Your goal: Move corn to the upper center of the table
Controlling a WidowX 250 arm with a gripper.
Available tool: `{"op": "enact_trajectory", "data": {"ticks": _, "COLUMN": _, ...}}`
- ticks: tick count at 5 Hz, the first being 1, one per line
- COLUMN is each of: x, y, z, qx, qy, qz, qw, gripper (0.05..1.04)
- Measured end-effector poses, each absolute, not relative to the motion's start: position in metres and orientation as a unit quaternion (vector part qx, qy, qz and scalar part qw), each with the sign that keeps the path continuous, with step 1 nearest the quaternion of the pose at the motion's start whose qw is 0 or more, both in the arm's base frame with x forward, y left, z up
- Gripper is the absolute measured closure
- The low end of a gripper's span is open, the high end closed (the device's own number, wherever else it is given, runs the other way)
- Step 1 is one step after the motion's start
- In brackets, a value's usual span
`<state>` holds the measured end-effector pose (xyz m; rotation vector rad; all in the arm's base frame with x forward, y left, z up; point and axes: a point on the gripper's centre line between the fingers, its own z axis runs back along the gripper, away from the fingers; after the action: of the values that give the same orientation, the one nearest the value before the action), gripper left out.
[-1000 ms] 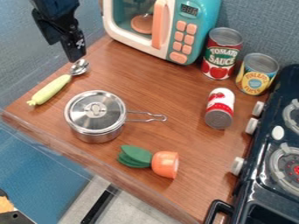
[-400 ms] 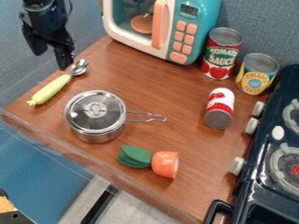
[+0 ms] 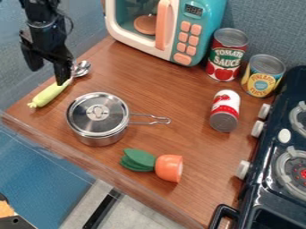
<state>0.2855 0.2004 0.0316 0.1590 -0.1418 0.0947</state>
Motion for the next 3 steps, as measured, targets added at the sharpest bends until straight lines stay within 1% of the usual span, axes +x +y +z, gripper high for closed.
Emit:
{"op": "enact_trajectory", "data": {"ticks": 1, "x": 0.287, "y": 0.208, "z": 0.027, "qx": 0.072, "qy": -0.065, "qz": 0.058, "qw": 0.994, "gripper": 0.084}}
{"op": "enact_trajectory", "data": {"ticks": 2, "x": 0.290, "y": 0.211, "z": 0.018, "qx": 0.046, "qy": -0.066, "qz": 0.063, "qw": 0.995, "gripper": 0.084}}
{"op": "enact_trajectory", "data": {"ticks": 3, "x": 0.293, "y": 0.210, "z": 0.013, "qx": 0.049, "qy": -0.059, "qz": 0.048, "qw": 0.996, "gripper": 0.084}}
